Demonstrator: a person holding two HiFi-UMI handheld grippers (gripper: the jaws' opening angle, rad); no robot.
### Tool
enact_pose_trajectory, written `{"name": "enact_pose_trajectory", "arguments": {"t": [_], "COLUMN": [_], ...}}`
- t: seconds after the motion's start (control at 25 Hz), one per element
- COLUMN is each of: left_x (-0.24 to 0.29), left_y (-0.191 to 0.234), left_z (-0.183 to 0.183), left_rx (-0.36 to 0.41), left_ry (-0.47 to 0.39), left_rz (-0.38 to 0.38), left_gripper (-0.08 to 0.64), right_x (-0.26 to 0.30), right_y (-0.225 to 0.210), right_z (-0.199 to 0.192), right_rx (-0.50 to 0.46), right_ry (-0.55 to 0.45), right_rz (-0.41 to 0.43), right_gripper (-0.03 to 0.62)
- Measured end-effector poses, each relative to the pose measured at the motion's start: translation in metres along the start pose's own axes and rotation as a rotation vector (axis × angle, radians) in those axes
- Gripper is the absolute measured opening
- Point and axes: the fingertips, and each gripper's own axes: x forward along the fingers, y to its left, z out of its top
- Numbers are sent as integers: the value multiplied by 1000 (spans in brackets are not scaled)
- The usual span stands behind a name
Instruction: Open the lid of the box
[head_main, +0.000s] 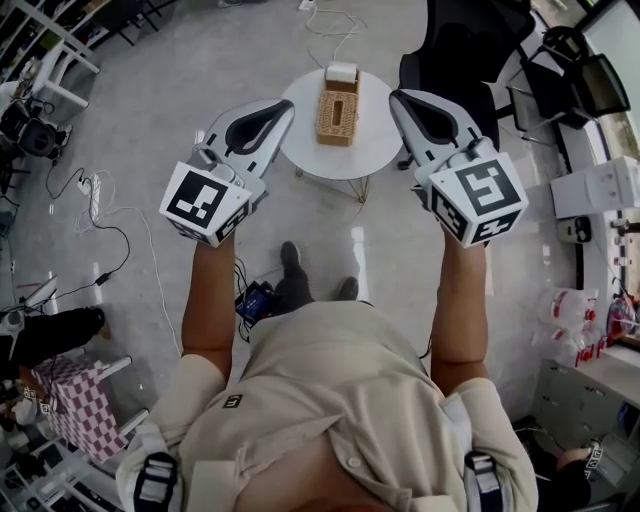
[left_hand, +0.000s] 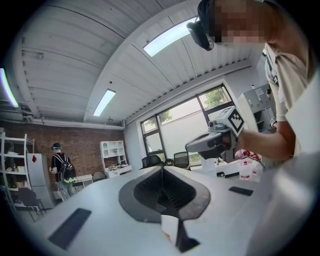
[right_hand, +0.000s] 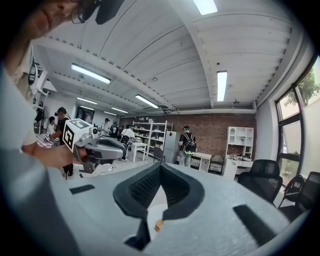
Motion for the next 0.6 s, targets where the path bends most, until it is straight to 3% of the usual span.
{"name": "enact_pose_trajectory", "arguments": {"t": [0.6], "left_x": [57], "left_y": [85], "left_z": [-20], "left_rx": [-16], "left_ry": [-76], "left_rz": [-186], "left_gripper": [10], "right_x": [76], "right_y": [-28], "right_z": [-1], "right_rx": [4], "right_ry": [71], "right_rz": [-170], "right_gripper": [-8]}}
